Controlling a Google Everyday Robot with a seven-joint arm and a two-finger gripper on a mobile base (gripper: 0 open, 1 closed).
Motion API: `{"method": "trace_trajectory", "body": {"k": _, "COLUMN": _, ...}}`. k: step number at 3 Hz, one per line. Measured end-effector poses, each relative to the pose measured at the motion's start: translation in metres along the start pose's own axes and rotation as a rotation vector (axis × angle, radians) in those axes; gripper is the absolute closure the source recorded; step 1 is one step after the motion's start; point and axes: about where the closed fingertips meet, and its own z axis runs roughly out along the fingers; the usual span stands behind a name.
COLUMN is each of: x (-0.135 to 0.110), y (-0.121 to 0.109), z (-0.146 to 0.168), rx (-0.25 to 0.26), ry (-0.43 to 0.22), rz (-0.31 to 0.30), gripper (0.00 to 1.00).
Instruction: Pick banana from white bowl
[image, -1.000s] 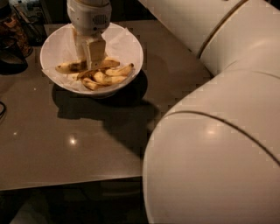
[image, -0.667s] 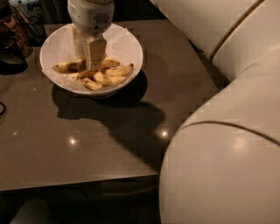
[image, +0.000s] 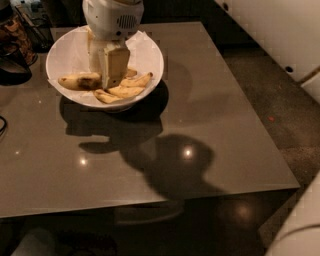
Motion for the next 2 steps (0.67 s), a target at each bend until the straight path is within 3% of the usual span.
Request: {"method": "trace_trajectory", "body": {"k": 2, "x": -0.027, "y": 0.043, "z": -0.019, "rx": 0.010, "ry": -0.032, "rz": 0.065, "gripper": 1.00}}
